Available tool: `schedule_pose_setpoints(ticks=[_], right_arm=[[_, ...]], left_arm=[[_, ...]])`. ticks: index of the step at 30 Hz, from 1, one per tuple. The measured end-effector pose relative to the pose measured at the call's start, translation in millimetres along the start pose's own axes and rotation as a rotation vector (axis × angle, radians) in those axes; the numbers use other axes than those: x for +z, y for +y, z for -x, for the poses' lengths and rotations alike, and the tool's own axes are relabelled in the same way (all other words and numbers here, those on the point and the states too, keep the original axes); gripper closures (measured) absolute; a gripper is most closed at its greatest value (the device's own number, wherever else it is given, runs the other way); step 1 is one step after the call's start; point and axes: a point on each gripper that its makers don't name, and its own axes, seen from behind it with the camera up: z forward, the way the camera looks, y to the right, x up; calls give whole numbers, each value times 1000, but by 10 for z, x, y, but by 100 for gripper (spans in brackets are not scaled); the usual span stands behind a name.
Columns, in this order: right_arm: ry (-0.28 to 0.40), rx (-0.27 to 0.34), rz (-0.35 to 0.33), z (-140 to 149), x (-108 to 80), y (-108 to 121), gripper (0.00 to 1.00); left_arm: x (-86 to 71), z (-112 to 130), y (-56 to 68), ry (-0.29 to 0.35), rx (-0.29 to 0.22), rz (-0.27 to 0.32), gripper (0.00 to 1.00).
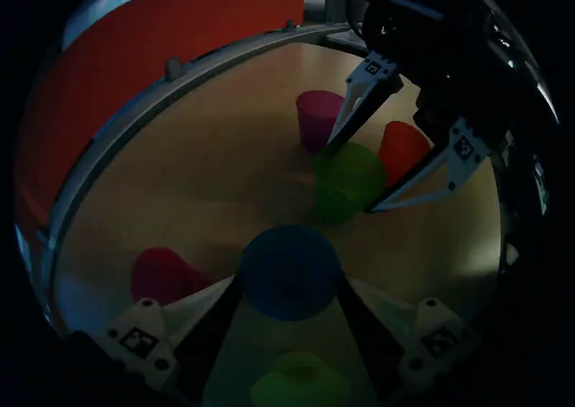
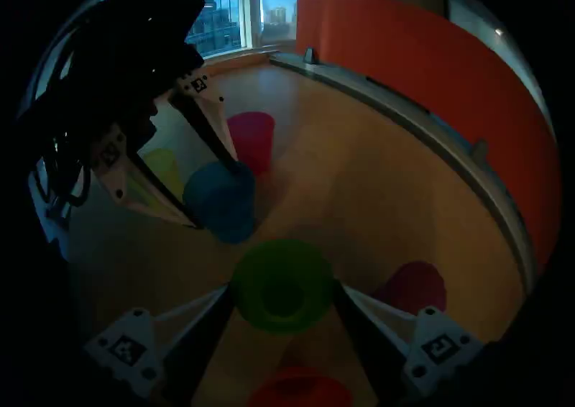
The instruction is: Pour water
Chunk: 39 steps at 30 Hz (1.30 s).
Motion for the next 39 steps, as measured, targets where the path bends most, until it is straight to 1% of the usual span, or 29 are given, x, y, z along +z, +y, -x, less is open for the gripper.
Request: schedule_pose_setpoints(ticks=[5,9,14,17,29,39], right_arm=[[-5,1,-2,11,23,-6,1],[-5,3,-1,19,40,-5,6],[-1,13,-3,14,54,-11,8],[0,13,-5,14,53,-14,8],[8,8,0,14,47,-1,9],[29,7,1,-56,-2,-10,9]], left_arm=[[8,0,5,-1,-8,0,12],[7,-8,4,1,-13,-3,12],[16,-13,17,0,-31,-2,12],[14,-13,15,2,-38,1,12],[8,-11,22,15,-39,0,12],[-39,8,58,23,-44,7,13]])
